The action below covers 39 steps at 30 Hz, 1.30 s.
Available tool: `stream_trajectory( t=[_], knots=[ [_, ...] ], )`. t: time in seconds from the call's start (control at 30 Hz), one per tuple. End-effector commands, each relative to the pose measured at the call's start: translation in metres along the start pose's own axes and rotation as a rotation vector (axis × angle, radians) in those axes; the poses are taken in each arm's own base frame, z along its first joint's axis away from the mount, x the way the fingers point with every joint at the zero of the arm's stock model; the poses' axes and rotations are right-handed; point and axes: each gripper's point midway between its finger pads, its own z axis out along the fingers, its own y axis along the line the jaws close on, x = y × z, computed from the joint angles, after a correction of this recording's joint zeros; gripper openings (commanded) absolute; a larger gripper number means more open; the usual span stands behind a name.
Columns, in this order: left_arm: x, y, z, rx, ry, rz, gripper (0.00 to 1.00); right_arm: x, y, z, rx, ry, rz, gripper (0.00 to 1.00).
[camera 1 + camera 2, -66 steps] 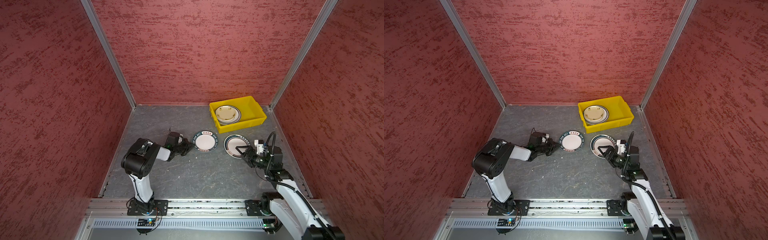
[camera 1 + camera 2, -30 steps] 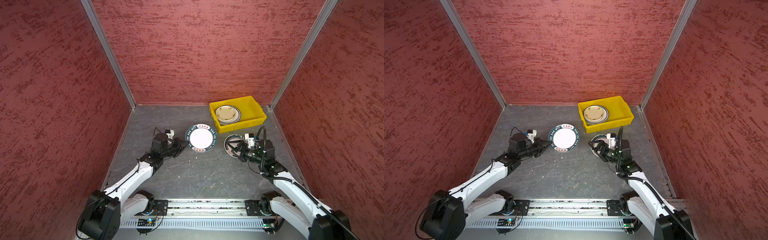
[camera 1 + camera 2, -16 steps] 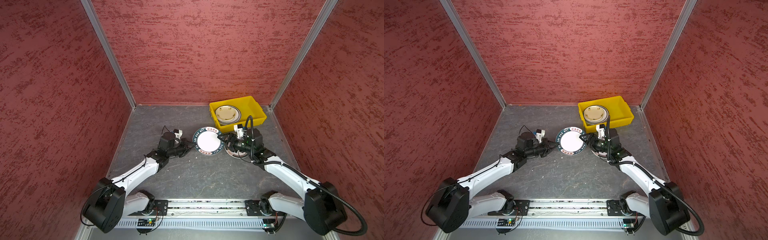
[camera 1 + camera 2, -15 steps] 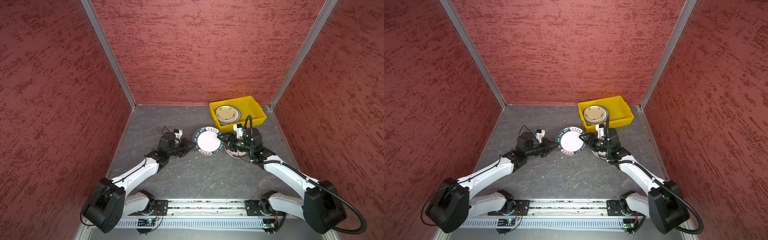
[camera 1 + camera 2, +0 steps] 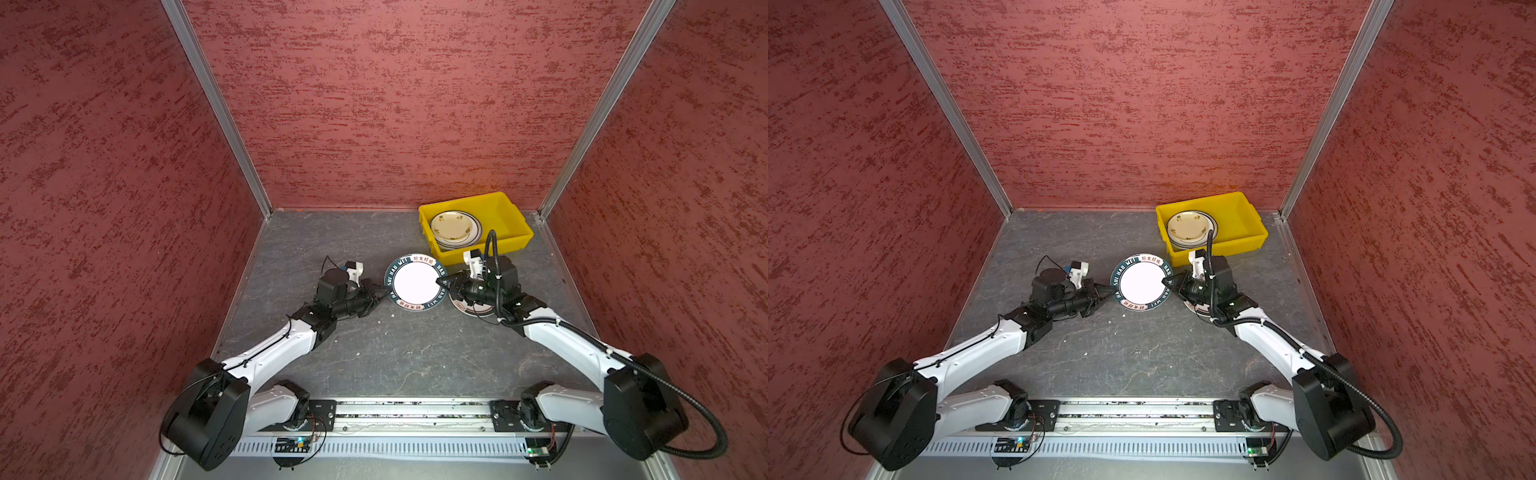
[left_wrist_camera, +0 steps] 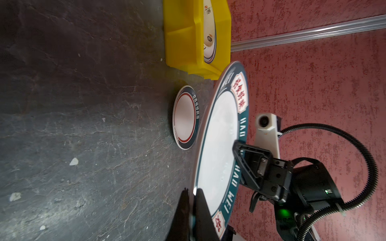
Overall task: Place the plates into the plastic bin on the countertop
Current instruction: 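Grip the small plate's rim with the right gripper and open the left gripper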
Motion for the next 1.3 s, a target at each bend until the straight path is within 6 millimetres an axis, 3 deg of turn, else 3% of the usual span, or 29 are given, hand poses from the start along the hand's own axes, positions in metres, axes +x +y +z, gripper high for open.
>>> stream_trajectory(
  t=[0.0,0.2,0.27,0.37,0.6,0.87,0.93,1.27],
  knots=[
    [0.003,-0.007,-0.003,0.034,0.010,0.035,0.00,-0.005,0.023,0.001,-0.040,-0.018,-0.027,0.00],
    [-0.001,-0.005,-0.005,0.029,0.004,0.033,0.01,-0.007,0.019,0.003,-0.015,-0.026,-0.013,0.00],
    [-0.002,-0.004,-0.006,0.032,0.005,0.036,0.21,-0.007,0.019,0.004,-0.016,-0.025,-0.013,0.00],
    [-0.004,-0.001,-0.010,0.036,0.000,0.037,0.38,-0.006,0.019,0.005,-0.017,-0.023,-0.010,0.00],
    [-0.012,0.004,-0.020,0.031,-0.043,0.031,0.55,-0.010,0.022,0.009,-0.025,-0.023,-0.016,0.00],
    [-0.019,0.013,-0.028,0.008,-0.063,0.002,0.86,-0.012,0.022,0.014,-0.028,-0.013,-0.017,0.00],
    [-0.021,0.016,-0.030,-0.003,-0.072,-0.013,1.00,-0.012,0.023,0.015,-0.033,-0.014,-0.011,0.00],
    [-0.025,0.024,-0.036,-0.020,-0.093,-0.028,0.99,-0.015,0.027,0.020,-0.053,-0.010,-0.015,0.00]
  ],
)
